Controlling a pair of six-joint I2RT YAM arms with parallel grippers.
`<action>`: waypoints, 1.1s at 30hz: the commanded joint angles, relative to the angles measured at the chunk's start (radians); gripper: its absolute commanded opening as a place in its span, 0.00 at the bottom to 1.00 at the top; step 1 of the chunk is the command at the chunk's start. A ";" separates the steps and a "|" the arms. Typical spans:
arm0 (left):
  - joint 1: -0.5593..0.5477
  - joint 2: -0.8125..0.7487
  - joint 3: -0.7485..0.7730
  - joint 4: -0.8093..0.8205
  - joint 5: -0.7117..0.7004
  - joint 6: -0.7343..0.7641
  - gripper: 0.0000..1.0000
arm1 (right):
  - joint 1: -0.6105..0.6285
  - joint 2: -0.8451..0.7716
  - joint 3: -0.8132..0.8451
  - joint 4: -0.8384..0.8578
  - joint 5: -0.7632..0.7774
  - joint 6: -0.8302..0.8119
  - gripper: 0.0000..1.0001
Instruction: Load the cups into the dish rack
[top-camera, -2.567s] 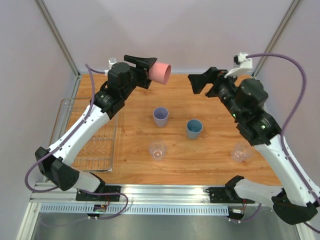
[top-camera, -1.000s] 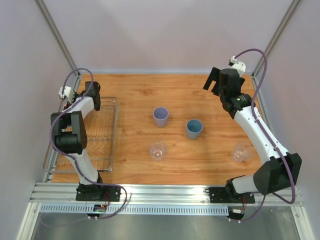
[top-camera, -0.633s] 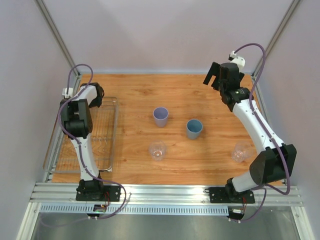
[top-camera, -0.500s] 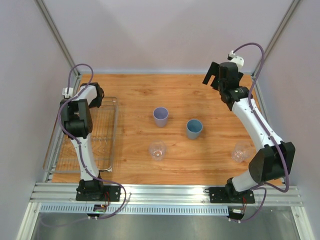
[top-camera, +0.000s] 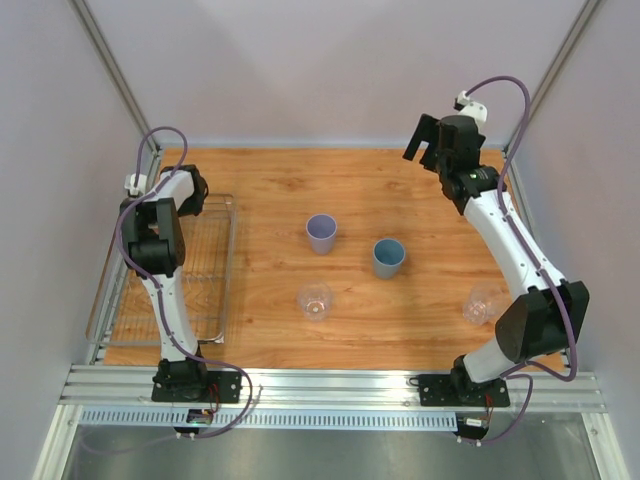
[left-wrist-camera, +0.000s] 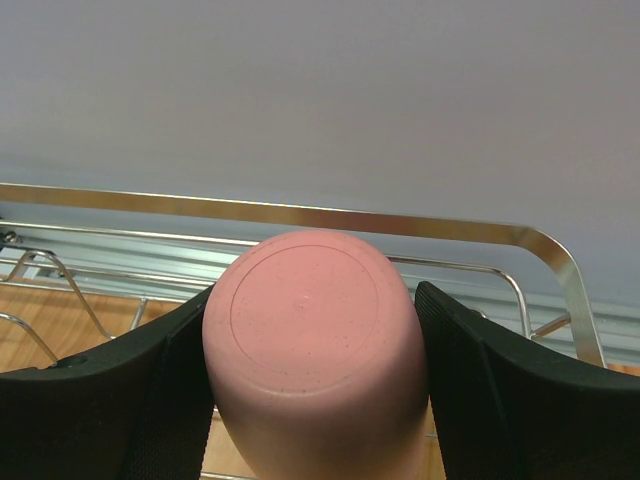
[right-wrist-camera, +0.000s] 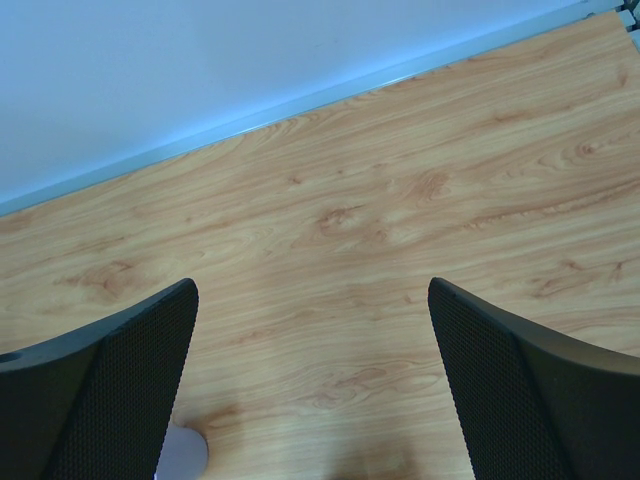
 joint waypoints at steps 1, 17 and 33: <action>0.006 0.001 0.041 -0.343 -0.058 -0.387 0.75 | -0.004 0.006 0.059 0.023 -0.004 -0.029 1.00; 0.006 0.015 0.084 -0.343 -0.044 -0.309 0.99 | -0.004 -0.006 0.073 0.017 -0.004 -0.060 1.00; -0.027 -0.200 0.191 -0.344 -0.053 -0.110 1.00 | -0.004 -0.043 0.067 0.014 -0.053 -0.052 1.00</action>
